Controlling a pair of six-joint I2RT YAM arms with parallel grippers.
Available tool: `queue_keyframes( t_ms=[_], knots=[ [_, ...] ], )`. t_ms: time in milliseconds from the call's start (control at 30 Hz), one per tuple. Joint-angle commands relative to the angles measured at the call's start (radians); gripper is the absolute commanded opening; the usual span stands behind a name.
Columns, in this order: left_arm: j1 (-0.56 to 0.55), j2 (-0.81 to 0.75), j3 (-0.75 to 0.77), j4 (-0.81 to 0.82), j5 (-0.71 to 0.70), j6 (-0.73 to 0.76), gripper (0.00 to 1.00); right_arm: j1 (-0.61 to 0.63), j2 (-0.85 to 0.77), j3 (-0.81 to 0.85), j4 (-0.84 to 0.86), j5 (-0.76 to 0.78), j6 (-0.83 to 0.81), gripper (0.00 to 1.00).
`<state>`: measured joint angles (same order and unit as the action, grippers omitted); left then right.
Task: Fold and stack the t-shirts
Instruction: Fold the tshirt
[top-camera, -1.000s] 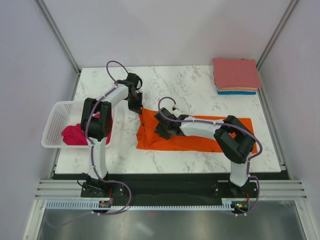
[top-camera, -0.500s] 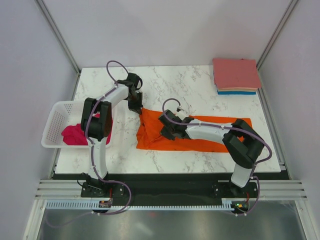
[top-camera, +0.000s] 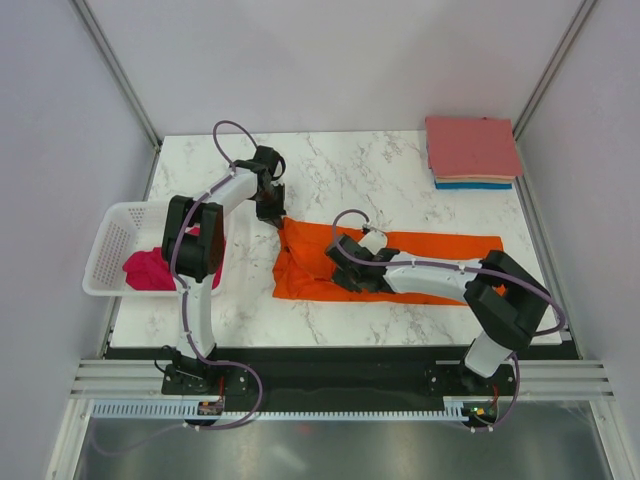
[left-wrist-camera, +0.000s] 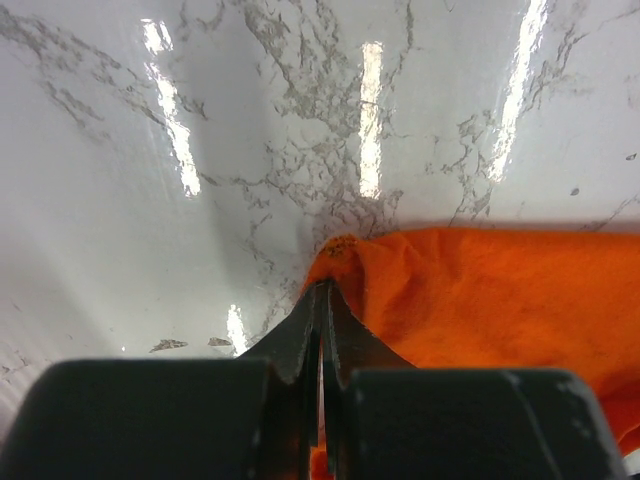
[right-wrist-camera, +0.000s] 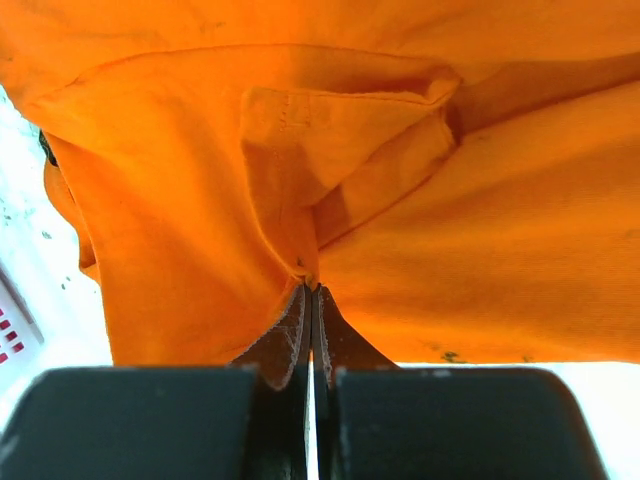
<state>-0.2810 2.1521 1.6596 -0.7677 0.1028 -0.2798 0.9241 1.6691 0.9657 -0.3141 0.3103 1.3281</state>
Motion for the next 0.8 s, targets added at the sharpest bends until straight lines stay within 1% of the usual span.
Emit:
queue_keyframes(
  t_ms=[0,200,433,600,767],
  knots=[
    [0.003,0.028,0.028,0.022,-0.046,0.010,0.02,0.012,-0.061,-0.018,0.000,0.055,-0.026,0.00],
    [0.006,0.028,0.028,0.021,-0.055,0.014,0.02,0.038,-0.103,-0.025,-0.022,0.101,-0.049,0.00],
    [0.008,0.006,0.023,0.016,-0.069,0.011,0.02,0.093,-0.078,-0.054,-0.025,0.125,-0.032,0.00],
    [0.008,-0.014,0.029,0.004,-0.071,0.010,0.02,0.104,-0.071,-0.070,-0.033,0.167,-0.033,0.00],
    [0.008,-0.063,0.058,-0.024,-0.081,0.002,0.08,0.113,-0.072,-0.068,-0.036,0.188,-0.043,0.00]
  ],
)
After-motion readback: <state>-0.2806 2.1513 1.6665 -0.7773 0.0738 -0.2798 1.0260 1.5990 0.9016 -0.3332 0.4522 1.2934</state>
